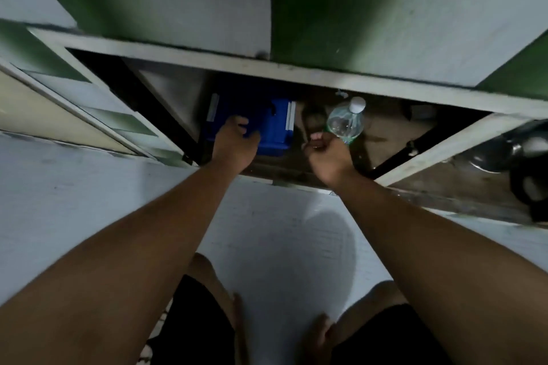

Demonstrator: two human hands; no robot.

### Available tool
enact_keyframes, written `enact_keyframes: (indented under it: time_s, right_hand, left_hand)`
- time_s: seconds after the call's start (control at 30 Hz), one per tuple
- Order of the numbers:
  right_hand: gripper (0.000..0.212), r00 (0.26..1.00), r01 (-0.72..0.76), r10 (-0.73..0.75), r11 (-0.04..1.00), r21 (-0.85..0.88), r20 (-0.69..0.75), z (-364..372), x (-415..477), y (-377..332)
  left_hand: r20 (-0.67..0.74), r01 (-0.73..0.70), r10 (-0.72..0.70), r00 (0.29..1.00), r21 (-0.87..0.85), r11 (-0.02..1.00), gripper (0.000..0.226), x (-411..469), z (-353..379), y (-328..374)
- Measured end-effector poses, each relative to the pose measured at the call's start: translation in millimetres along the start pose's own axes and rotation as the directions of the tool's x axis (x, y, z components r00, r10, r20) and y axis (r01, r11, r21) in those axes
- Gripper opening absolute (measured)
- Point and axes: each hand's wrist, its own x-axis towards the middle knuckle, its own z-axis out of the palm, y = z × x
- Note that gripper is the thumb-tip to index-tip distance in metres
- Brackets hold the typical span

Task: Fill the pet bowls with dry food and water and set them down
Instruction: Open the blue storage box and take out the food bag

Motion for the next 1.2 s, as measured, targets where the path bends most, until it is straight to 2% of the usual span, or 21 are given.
enact_keyframes:
  time_s: [0.1, 0.27, 0.33, 0.4, 0.47, 0.53, 0.63, 0.73, 0.87, 1.03, 1.2]
  right_hand:
    - [0.012, 0.999, -0.005, 0.003, 0.999, 0.050, 0.045, 30, 42, 5]
    - [0.026, 1.000, 0.001, -0.001, 1.000, -0.002, 0.004, 61, 121, 6]
    - [0.029, 0.998, -0.046, 0.047, 0.999, -0.022, 0.034, 71, 132, 5]
    - [0.041, 1.000, -0.021, 0.023, 0.997, -0.078, 0.017, 78, 144, 8]
    - [0.048, 1.000, 0.001, -0.002, 0.999, -0.053, -0.009, 86, 156, 13]
    - [0.050, 0.999, -0.021, 0.017, 0.996, 0.091, 0.046, 88, 159, 13]
    - [0.061, 0.996, -0.015, 0.003, 0.990, 0.142, 0.084, 86, 158, 18]
    - [0.057, 0.998, -0.013, 0.001, 0.975, 0.221, 0.057, 87, 155, 22]
    - [0.055, 0.995, -0.054, 0.034, 0.973, 0.224, 0.093, 87, 154, 21]
    - [0.085, 0.990, 0.004, -0.028, 0.986, 0.168, 0.137, 83, 135, 22]
    - [0.091, 0.989, 0.034, -0.048, 0.994, 0.103, 0.138, 73, 111, 32]
  left_hand:
    - [-0.042, -0.039, 0.042, 0.998, 0.059, 0.997, 0.044, 35, 10, -36]
    - [-0.078, -0.052, 0.068, 0.995, 0.195, 0.980, 0.057, 107, 7, -78]
    - [-0.091, -0.027, 0.053, 0.994, 0.268, 0.963, 0.068, 129, 2, -91]
    - [-0.082, -0.030, 0.057, 0.995, 0.302, 0.953, 0.080, 148, -1, -101]
    - [-0.072, -0.025, 0.049, 0.996, 0.296, 0.955, 0.084, 159, -4, -106]
    - [-0.048, -0.013, 0.026, 0.999, 0.251, 0.968, 0.082, 162, -4, -106]
    - [-0.027, -0.025, 0.031, 0.999, 0.190, 0.981, 0.079, 167, -3, -108]
    - [-0.040, -0.054, 0.065, 0.997, 0.226, 0.973, 0.081, 170, -4, -115]
    - [-0.038, -0.061, 0.072, 0.997, 0.241, 0.969, 0.082, 164, -5, -114]
    - [0.000, -0.072, 0.073, 0.997, 0.184, 0.980, 0.085, 145, -5, -121]
    - [0.047, -0.064, 0.058, 0.997, 0.148, 0.987, 0.085, 105, -11, -118]
